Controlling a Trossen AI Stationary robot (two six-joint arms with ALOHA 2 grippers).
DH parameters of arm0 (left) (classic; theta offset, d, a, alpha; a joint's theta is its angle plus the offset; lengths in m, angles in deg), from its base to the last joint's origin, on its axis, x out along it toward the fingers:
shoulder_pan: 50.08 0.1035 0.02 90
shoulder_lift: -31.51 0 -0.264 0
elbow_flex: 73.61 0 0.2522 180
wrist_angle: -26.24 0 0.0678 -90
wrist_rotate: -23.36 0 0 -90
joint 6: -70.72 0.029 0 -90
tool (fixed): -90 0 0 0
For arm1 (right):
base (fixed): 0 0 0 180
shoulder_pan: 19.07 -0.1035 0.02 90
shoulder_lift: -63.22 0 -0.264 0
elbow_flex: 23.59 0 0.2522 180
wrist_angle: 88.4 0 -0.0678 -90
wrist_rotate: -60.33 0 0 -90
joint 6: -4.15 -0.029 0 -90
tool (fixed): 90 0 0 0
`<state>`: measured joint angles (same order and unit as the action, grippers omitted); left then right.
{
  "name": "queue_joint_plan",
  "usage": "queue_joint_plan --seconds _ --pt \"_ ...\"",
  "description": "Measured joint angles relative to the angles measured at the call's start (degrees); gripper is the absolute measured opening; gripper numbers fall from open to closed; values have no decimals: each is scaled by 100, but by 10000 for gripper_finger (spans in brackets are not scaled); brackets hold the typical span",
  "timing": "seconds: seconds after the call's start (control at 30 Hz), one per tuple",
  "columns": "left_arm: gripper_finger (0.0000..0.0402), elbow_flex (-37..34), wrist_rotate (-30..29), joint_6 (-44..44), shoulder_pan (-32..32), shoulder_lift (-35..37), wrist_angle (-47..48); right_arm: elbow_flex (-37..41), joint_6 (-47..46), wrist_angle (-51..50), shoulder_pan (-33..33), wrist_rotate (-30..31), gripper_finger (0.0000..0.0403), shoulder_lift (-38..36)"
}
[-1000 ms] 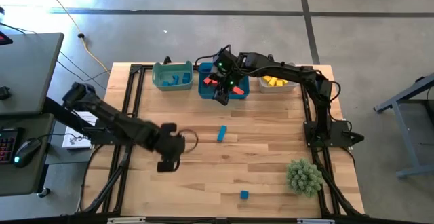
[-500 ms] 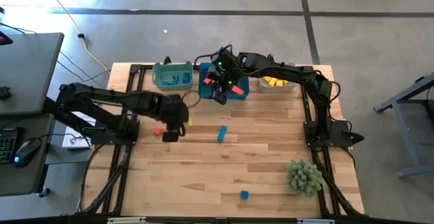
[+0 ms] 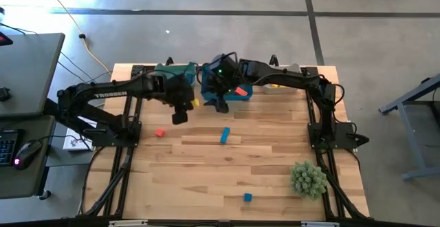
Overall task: Sort & place blocks by color
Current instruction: Put the yellow block into the white bin
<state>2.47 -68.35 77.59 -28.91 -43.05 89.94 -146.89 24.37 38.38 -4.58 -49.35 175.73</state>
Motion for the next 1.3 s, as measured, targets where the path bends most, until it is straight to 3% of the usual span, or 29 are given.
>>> queue_joint_plan --seconds 0.27,0.63,0.93,1.07,1.23,1.3 --pt "103 0 410 260 205 -1 -756 0 -200 279 -67 337 243 2" --pt "103 0 393 430 209 -1 -1560 0 -382 133 -38 321 243 2" --pt "103 0 374 426 213 -2 -1817 0 -474 -102 -23 844 240 4" --pt "103 0 374 427 211 -3 -1924 0 -517 -109 -27 868 205 4" --pt "103 0 391 441 215 -3 -2038 0 -467 -139 -34 762 121 4" --pt "105 0 435 445 213 -5 -2020 0 -444 -157 -40 708 111 4"
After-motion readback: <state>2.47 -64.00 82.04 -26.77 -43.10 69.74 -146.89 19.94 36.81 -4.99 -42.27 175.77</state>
